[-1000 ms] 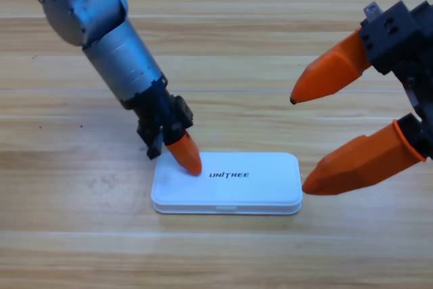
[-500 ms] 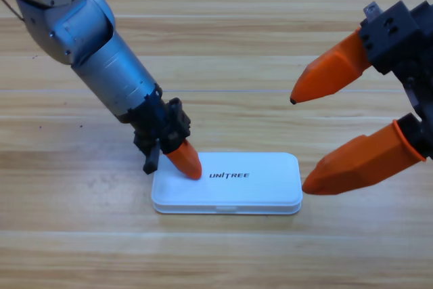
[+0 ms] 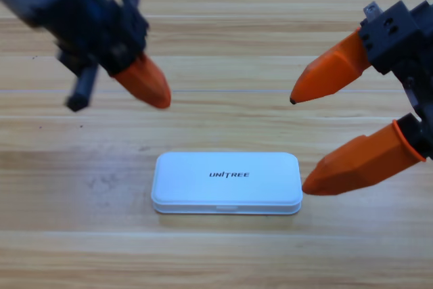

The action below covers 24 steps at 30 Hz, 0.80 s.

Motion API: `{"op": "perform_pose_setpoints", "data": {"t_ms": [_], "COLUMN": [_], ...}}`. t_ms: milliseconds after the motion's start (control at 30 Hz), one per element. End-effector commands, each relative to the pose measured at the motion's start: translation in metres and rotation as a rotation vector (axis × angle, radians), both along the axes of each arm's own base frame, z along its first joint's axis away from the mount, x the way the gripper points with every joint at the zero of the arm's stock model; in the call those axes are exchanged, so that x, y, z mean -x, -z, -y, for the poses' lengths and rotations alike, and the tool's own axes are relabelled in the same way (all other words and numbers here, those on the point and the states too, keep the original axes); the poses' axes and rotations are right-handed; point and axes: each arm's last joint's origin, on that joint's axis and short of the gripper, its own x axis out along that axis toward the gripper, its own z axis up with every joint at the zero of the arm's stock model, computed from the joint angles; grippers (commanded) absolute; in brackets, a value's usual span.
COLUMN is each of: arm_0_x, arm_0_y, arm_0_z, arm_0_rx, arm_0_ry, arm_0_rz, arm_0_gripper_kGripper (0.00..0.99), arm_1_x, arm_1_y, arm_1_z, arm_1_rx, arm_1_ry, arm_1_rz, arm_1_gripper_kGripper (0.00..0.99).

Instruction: Clean up eraser and pencils

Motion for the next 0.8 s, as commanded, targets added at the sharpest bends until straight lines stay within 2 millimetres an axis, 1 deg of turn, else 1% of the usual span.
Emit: {"op": "perform_pose_setpoints", "data": {"t_ms": [33, 100, 133, 167, 200, 233, 400, 633, 800], "arm_0_x": [0.06, 0.065, 0.066, 0.066, 0.066, 0.064, 0.061, 0.058, 0.056], "arm_0_y": [-0.003, 0.0, 0.002, 0.004, 0.006, 0.008, 0.012, 0.009, 0.012], "arm_0_z": [0.03, 0.034, 0.036, 0.037, 0.038, 0.04, 0.043, 0.044, 0.044], "arm_0_rx": [-0.014, -0.023, -0.028, -0.031, -0.036, -0.043, -0.067, -0.075, -0.091], "arm_0_ry": [0.168, 0.191, 0.193, 0.182, 0.176, 0.172, 0.144, 0.103, 0.085], "arm_0_rz": [-0.03, -0.037, -0.041, -0.05, -0.058, -0.063, -0.051, -0.019, -0.005], "arm_0_gripper_kGripper": [0.0, 0.0, 0.238, 0.604, 0.92, 0.988, 0.99, 0.99, 0.99], "arm_1_x": [-0.004, -0.004, -0.004, -0.004, -0.004, -0.004, -0.004, -0.004, -0.005], "arm_1_y": [0.004, 0.004, 0.004, 0.004, 0.004, 0.004, 0.004, 0.004, 0.004], "arm_1_z": [0.006, 0.006, 0.006, 0.006, 0.006, 0.006, 0.006, 0.006, 0.005], "arm_1_rx": [-0.006, -0.007, -0.007, -0.006, -0.006, -0.007, -0.005, -0.007, -0.005], "arm_1_ry": [0.029, 0.029, 0.029, 0.029, 0.03, 0.031, 0.033, 0.037, 0.038], "arm_1_rz": [-0.004, -0.003, -0.003, -0.004, -0.005, -0.003, -0.006, -0.007, -0.007], "arm_1_gripper_kGripper": [0.974, 0.974, 0.974, 0.974, 0.974, 0.974, 0.976, 0.976, 0.976]}}
